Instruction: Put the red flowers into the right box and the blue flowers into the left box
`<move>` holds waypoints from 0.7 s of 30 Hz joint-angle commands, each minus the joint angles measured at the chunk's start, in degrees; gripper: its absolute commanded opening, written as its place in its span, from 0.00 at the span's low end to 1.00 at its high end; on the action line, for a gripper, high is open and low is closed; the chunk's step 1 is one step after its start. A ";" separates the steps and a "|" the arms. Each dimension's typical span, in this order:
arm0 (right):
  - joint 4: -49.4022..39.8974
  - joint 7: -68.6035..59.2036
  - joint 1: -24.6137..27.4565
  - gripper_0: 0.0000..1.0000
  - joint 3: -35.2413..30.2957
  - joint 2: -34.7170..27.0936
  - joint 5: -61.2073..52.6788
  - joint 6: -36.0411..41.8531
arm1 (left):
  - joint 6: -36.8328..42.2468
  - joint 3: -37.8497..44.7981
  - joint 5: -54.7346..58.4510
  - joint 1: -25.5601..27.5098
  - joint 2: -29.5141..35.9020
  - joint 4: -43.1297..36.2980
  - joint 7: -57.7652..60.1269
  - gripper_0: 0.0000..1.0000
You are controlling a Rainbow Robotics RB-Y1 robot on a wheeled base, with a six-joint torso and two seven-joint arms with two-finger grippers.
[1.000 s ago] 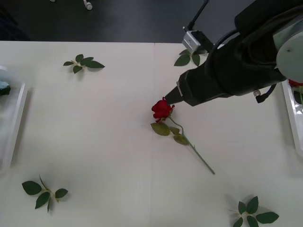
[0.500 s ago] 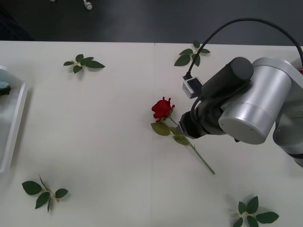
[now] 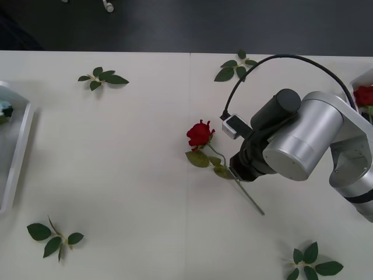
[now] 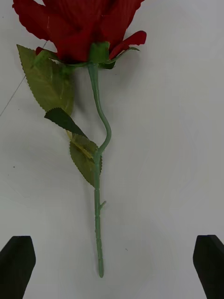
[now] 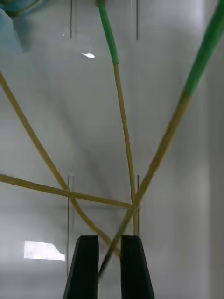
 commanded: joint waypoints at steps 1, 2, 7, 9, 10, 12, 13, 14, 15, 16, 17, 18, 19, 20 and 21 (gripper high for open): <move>1.21 0.61 1.95 1.00 -1.03 2.18 1.30 -3.44 | -1.05 1.45 1.62 -0.35 -0.39 -0.25 0.25 0.57; 1.83 0.79 2.22 1.00 -0.86 2.53 1.56 -4.24 | -0.96 1.45 2.06 -0.35 -0.39 -0.25 0.17 0.71; 4.99 1.14 2.57 1.00 1.43 3.67 4.20 -7.05 | -0.96 2.06 4.26 -0.09 -0.39 -0.86 -0.45 1.00; 6.40 0.96 2.57 1.00 2.92 3.93 5.61 -8.37 | -0.96 2.33 4.35 0.53 -0.30 -1.83 -0.71 1.00; 6.75 0.96 2.57 1.00 3.10 4.02 5.87 -8.81 | -0.96 2.41 4.44 0.61 -0.39 -2.09 -0.80 1.00; 8.07 0.96 2.57 1.00 3.80 4.20 6.13 -10.21 | -0.96 2.68 4.70 1.23 -0.39 -3.06 -0.80 1.00; 8.60 1.14 2.57 1.00 3.89 4.29 6.13 -10.74 | -0.96 2.85 4.88 1.40 -0.30 -3.32 -0.89 1.00; 9.12 1.23 2.66 1.00 4.06 4.37 6.13 -11.44 | -0.96 3.03 5.32 1.76 -0.30 -4.03 -0.98 1.00; 9.83 1.23 2.66 1.00 4.42 4.46 6.40 -12.06 | -0.87 3.29 5.67 2.28 -0.39 -4.64 -1.06 1.00; 10.36 1.32 2.57 1.00 4.59 4.55 6.75 -12.67 | -0.35 3.65 5.93 2.63 -0.30 -5.43 -1.15 1.00; 11.06 1.32 2.66 1.00 4.94 4.73 7.19 -13.46 | 0.62 4.35 6.55 3.25 -0.30 -6.49 -1.33 1.00; 11.67 1.32 2.57 1.00 5.29 4.90 7.63 -13.99 | 1.41 4.88 7.16 3.78 -0.30 -7.37 -1.33 1.00; 12.02 1.32 2.66 1.00 5.56 4.90 7.80 -14.52 | 2.11 5.23 7.60 4.30 -0.30 -8.16 -1.33 1.00; 12.73 1.32 2.57 1.00 5.73 5.08 7.89 -15.31 | 3.43 6.11 8.66 5.18 -0.30 -9.48 -1.33 1.00; 13.43 1.32 2.66 1.00 5.91 5.25 7.98 -16.19 | 4.66 7.07 9.89 6.15 -0.30 -11.06 -1.33 1.00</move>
